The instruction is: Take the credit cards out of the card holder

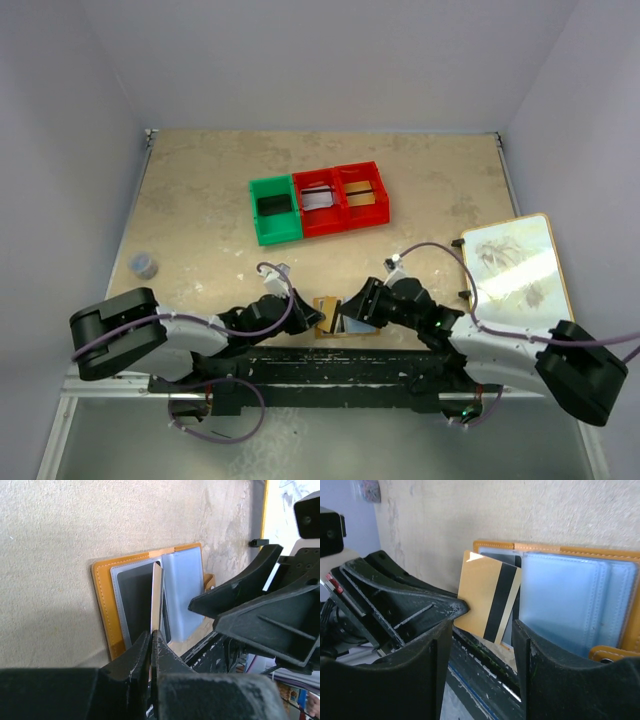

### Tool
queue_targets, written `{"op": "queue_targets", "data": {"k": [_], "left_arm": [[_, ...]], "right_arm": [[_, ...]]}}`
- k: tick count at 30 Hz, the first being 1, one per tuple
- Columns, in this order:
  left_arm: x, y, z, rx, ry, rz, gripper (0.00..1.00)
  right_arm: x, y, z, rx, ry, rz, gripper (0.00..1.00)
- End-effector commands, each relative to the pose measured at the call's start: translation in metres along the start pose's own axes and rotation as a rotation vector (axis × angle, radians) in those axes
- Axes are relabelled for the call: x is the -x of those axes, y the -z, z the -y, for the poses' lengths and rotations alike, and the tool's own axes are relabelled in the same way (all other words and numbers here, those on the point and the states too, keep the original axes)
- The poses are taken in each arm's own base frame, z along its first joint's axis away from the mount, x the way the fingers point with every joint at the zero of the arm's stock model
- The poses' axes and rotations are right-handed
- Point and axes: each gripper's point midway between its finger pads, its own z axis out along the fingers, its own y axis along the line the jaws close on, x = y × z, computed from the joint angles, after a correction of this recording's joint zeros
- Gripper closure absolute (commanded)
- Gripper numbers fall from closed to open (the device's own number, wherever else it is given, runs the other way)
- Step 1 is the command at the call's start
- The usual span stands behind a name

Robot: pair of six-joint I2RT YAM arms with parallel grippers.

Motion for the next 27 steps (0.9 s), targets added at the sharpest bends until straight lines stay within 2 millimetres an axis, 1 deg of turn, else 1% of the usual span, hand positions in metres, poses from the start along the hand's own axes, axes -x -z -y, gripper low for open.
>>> {"op": "queue_targets", "data": {"k": [1, 4, 10, 12, 15, 19, 20, 22, 27], "left_arm": [[0.008, -0.001, 0.016, -0.074, 0.077, 0.039, 1.0], [0.009, -0.002, 0.016, -0.071, 0.1, 0.045, 1.0], [0.009, -0.002, 0.014, -0.065, 0.143, 0.049, 1.0], [0.009, -0.001, 0.014, -0.07, 0.168, 0.05, 1.0], [0.008, -0.001, 0.015, -0.079, 0.193, 0.047, 1.0], [0.002, -0.005, 0.003, -0.033, 0.185, 0.032, 1.0], [0.001, -0.006, 0.0, -0.026, 0.186, 0.027, 1.0], [-0.003, -0.007, -0.001, -0.033, 0.198, 0.015, 1.0], [-0.008, -0.009, 0.001, -0.061, 0.226, -0.003, 1.0]], "right_arm": [[-0.008, -0.005, -0.021, 0.117, -0.033, -0.049, 0.46], [-0.015, -0.01, -0.012, 0.081, -0.066, -0.079, 0.47], [-0.018, -0.016, 0.003, 0.022, -0.106, -0.082, 0.48], [-0.022, -0.016, 0.002, 0.038, -0.121, -0.1, 0.49], [-0.021, -0.018, 0.005, 0.026, -0.14, -0.089, 0.5], [-0.021, -0.02, 0.01, 0.011, -0.18, -0.083, 0.5], [-0.019, -0.021, 0.007, 0.026, -0.184, -0.074, 0.5], [-0.022, -0.023, 0.007, 0.029, -0.196, -0.085, 0.51], [-0.02, -0.026, 0.004, 0.054, -0.21, -0.075, 0.55]]}}
